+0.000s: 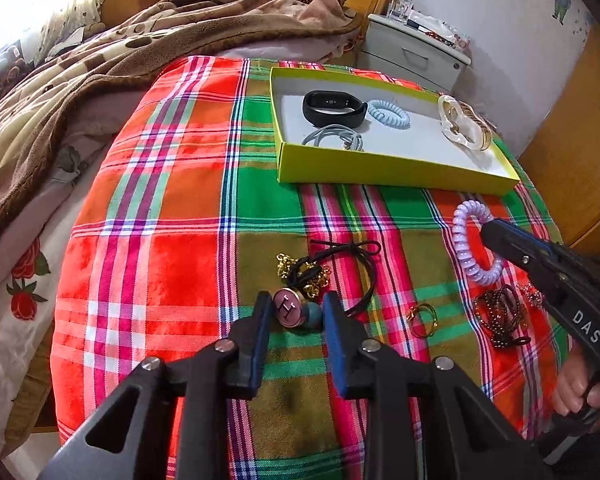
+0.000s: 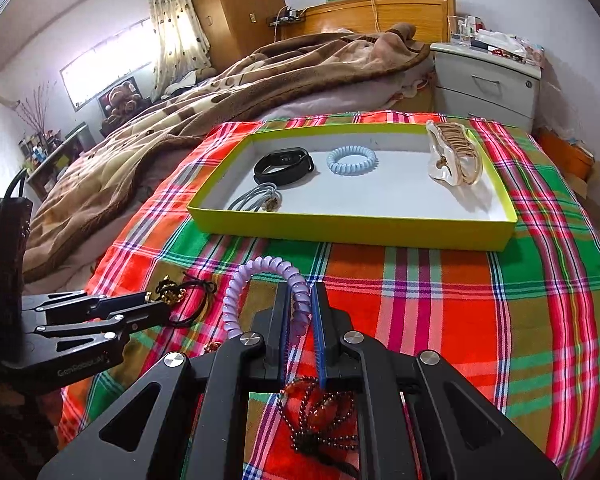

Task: Organize jewelry
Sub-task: 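Grasp the black hair tie with teal bead using the left tool while the right tool holds the coil, then carry the black hair tie and lavender coil over the yellow box with both tools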

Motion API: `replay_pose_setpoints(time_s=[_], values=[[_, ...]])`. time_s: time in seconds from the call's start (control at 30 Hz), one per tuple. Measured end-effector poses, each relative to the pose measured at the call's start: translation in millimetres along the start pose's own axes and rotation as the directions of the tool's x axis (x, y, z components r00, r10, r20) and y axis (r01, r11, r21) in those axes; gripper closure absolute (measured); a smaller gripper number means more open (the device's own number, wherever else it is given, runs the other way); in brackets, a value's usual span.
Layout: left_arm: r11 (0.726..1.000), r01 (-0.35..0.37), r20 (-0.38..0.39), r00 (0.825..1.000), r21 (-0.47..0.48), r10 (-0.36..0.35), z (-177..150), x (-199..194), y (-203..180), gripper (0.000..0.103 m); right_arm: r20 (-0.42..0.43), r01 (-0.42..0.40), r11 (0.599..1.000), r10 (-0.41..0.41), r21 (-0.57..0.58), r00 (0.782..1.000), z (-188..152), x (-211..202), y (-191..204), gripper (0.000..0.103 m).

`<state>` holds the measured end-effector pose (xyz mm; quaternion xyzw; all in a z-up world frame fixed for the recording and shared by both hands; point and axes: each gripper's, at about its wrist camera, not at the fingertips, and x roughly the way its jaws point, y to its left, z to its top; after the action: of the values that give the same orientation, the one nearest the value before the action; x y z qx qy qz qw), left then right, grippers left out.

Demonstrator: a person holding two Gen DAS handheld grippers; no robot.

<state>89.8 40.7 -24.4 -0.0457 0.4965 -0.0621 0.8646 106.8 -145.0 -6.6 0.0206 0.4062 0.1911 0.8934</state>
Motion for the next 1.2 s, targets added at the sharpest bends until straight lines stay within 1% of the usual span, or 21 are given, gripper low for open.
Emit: replay_pose_setpoints(time_s=[0.17, 0.2, 0.53, 0.7, 0.9, 1.03, 1.2], values=[[1.000, -0.006, 0.010, 1.000, 0.001, 0.006, -2, -1, -1, 0.078, 0.003, 0.002, 1.000, -0.002, 0.001, 1.000, -1, -2, 1, 0.092], [1.000, -0.001, 0.012, 1.000, -0.004, 0.001, -2, -2, 0, 0.083, 0.005, 0.003, 1.000, -0.003, 0.002, 1.000, -1, -2, 1, 0.092], [1.000, 0.029, 0.062, 0.998, -0.009, -0.029, -2, -16, 2, 0.083, 0.011, 0.016, 1.000, -0.016, 0.014, 1.000, -1, -6, -2, 0.092], [0.999, 0.038, 0.103, 0.994, -0.011, -0.037, 4, -25, 1, 0.083, 0.017, 0.020, 1.000, -0.020, 0.019, 1.000, 0, -7, -3, 0.092], [0.998, 0.061, 0.130, 0.990, -0.012, -0.059, 9, -32, 0, 0.083, 0.021, 0.022, 1.000, -0.023, 0.022, 1.000, 0, -9, -3, 0.092], [0.995, 0.097, 0.155, 0.983, -0.009, -0.094, 13, -39, -3, 0.083, 0.027, 0.024, 0.999, -0.025, 0.025, 0.999, 0, -12, -4, 0.092], [0.995, 0.102, 0.168, 0.981, -0.005, -0.099, 16, -43, -4, 0.083, 0.035, 0.028, 0.999, -0.030, 0.030, 0.999, 1, -15, -5, 0.092]])
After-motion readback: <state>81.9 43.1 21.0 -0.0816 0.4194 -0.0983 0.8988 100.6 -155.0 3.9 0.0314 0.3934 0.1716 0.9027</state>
